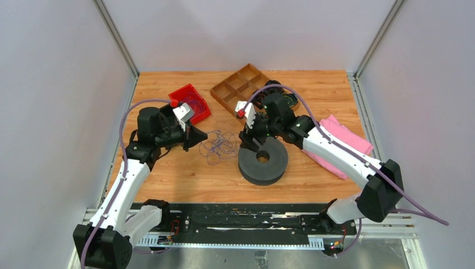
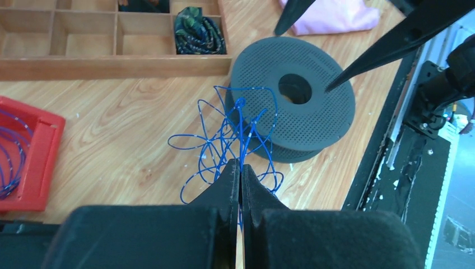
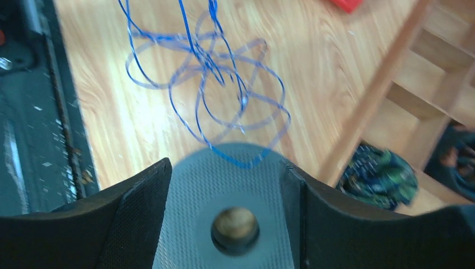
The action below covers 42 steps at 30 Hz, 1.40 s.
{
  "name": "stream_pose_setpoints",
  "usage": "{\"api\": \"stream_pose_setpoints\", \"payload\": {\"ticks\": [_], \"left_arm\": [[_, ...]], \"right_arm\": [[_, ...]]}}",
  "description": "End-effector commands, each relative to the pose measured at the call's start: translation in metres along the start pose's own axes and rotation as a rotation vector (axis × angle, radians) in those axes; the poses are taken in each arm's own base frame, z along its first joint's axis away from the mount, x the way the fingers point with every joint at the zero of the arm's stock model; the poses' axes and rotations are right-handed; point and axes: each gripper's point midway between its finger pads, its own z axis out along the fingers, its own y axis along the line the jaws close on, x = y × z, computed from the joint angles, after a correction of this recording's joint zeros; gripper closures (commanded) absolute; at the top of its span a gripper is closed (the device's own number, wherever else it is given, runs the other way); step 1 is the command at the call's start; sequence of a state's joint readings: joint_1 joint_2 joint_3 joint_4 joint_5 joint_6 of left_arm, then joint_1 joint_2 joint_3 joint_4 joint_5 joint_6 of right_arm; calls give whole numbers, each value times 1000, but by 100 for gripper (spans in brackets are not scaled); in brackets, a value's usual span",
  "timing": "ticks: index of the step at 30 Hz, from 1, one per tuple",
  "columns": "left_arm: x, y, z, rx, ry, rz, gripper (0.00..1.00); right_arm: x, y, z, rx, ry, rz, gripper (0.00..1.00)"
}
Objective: Wrap the cables
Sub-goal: Move the cable reel to the center of the board, then adjust the cable at the center of the board.
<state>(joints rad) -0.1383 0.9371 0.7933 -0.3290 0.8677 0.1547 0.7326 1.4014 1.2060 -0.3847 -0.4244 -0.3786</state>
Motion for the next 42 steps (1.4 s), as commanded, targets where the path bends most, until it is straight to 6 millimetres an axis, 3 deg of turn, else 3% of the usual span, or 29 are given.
{"api": "stream_pose_setpoints", "payload": {"ticks": [1, 8, 21, 25, 29, 34, 38, 42], "left_arm": [[-22, -16, 1, 65, -106, 36, 100], [-18, -15, 4, 52, -143, 35, 100], [-10, -16, 6, 53, -132, 29, 100], [-8, -15, 5, 46, -128, 32, 100], [-8, -15, 5, 43, -131, 35, 100], [-5, -8, 3, -7, -112, 33, 89], [-4, 1, 0, -64, -87, 44, 82], [-6, 1, -2, -72, -89, 63, 66]], "right_arm": [[-33, 23, 16, -204, -124, 49, 33], [-60, 31, 33, -303, -236, 114, 39], [-74, 31, 54, -336, -254, 162, 56], [-78, 32, 54, -348, -262, 162, 68], [-76, 33, 55, -348, -255, 169, 88], [-80, 18, 46, -251, -247, 136, 99], [-82, -7, 32, -112, -194, 114, 100], [-95, -25, 10, -36, -188, 118, 99]]}}
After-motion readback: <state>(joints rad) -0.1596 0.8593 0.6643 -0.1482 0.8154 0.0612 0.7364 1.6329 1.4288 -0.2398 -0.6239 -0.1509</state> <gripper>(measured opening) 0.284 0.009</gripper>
